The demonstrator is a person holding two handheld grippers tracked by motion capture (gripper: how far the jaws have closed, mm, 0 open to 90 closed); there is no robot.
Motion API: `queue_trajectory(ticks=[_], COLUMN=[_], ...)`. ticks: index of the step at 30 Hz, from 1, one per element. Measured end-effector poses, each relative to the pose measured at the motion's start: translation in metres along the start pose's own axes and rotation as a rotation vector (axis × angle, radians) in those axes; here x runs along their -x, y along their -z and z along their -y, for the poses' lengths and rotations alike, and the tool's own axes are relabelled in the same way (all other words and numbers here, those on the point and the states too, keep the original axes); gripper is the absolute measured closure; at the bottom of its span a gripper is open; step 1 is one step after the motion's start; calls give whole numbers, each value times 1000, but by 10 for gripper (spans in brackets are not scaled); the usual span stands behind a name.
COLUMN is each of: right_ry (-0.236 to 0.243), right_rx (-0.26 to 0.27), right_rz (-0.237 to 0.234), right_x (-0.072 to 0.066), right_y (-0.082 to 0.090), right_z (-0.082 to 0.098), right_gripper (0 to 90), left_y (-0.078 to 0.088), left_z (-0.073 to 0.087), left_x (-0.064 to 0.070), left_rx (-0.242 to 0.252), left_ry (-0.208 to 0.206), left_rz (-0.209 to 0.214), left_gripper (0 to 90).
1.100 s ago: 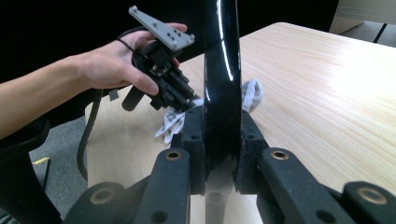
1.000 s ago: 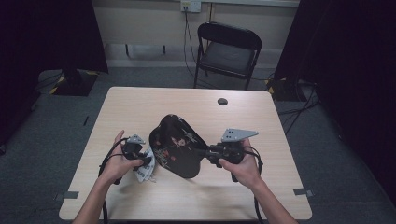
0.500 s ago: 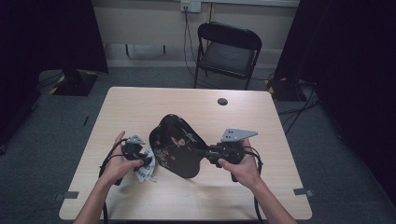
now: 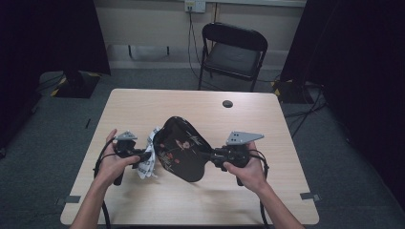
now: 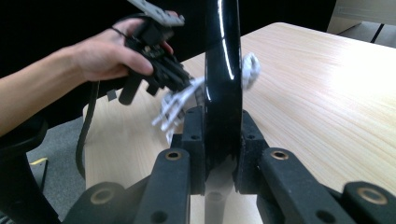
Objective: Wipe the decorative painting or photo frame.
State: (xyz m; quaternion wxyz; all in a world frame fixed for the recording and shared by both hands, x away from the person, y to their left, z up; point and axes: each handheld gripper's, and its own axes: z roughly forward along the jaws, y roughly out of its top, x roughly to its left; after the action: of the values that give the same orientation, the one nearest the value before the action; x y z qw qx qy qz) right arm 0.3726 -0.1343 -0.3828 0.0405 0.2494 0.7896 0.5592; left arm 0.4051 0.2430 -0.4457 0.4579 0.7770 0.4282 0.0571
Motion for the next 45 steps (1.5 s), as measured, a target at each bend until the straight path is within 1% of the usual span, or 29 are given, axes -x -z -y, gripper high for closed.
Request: queue_trajectory(ticks=[1, 5, 8, 10, 11, 12, 13, 14, 15, 17, 18, 20, 21, 22, 23, 24, 26, 27, 28, 29, 30, 32, 33, 35, 36, 39, 42, 43, 45], right_ry=[0, 2, 6, 6, 6, 7, 8, 9, 8, 8, 8, 13, 12, 10, 8, 8, 8, 8, 10, 10, 10, 10, 10, 5, 6, 5, 0, 4, 10], right_rx=[0, 1, -1, -1, -1, -1, 0, -1, -2, -2, -3, -4, -4, -2, -3, -2, -3, -3, -3, -4, -6, -8, -10, -8, -8, -9, -11, -18, -30], right_rz=[-1, -2, 0, -1, -1, -1, -2, -3, -3, -2, -1, 2, 2, 0, 1, 0, 1, 3, 5, 5, 6, 8, 7, 7, 7, 5, 0, -2, -2], right_x=[0, 0, -1, 0, 0, 0, 0, 0, 0, 0, -1, -1, -1, -1, -1, -1, -1, -1, -1, -1, -1, -1, -1, -1, -1, -1, 1, 1, 3], right_y=[0, -1, -1, -1, -1, -1, -1, -1, -1, -1, -1, -1, -1, -1, -1, -1, -2, -2, -2, -2, -3, -3, -3, -4, -4, -5, -5, -5, -4], right_z=[0, 0, -1, -1, -1, -1, -1, -1, -1, -1, -1, -1, -1, -1, -1, -1, -1, -1, -1, -2, -2, -2, -2, -3, -4, -4, -5, -5, -7], right_gripper=[787, 787, 787, 787, 787, 787, 787, 787, 787, 787, 787, 787, 787, 787, 787, 787, 787, 787, 787, 787, 787, 787, 787, 787, 787, 786, 786, 786, 786], left_y=[6, 24, 33, 39, 42, 46, 50, 52, 54, 54, 53, 48, 45, 41, 36, 31, 22, 18, 15, 11, 8, 5, 4, 3, 3, 0, -7, -10, -17], left_z=[-3, -14, -22, -28, -31, -34, -38, -41, -45, -49, -50, -49, -48, -47, -46, -46, -43, -40, -37, -33, -27, -19, -16, -11, -9, 1, 12, 15, 19], left_x=[1, 7, 15, 22, 26, 31, 38, 46, 55, 63, 67, 71, 73, 75, 76, 78, 81, 83, 84, 85, 86, 84, 82, 80, 80, 84, 88, 89, 92], left_rx=[41, 136, 181, 223, 243, 254, 268, 282, 289, 300, 305, 285, 260, 221, 191, 175, 144, 137, 122, 121, 138, 110, 110, 96, 101, 61, 53, 45, 10], left_ry=[7, -18, -42, -55, -58, -62, -78, -107, -144, -167, -177, -197, -218, -247, -263, -259, -267, -265, -277, -287, -301, -280, -285, -273, -271, -279, -252, -244, -249], left_rz=[-2, -11, -5, 15, 41, 81, 114, 129, 123, 106, 106, 117, 116, 108, 96, 94, 108, 106, 101, 90, 70, 84, 77, 73, 76, 116, 157, 165, 160], left_gripper=[771, 770, 770, 769, 770, 771, 772, 773, 772, 772, 771, 771, 772, 774, 775, 776, 775, 774, 773, 773, 773, 773, 772, 771, 771, 775, 773, 772, 765])
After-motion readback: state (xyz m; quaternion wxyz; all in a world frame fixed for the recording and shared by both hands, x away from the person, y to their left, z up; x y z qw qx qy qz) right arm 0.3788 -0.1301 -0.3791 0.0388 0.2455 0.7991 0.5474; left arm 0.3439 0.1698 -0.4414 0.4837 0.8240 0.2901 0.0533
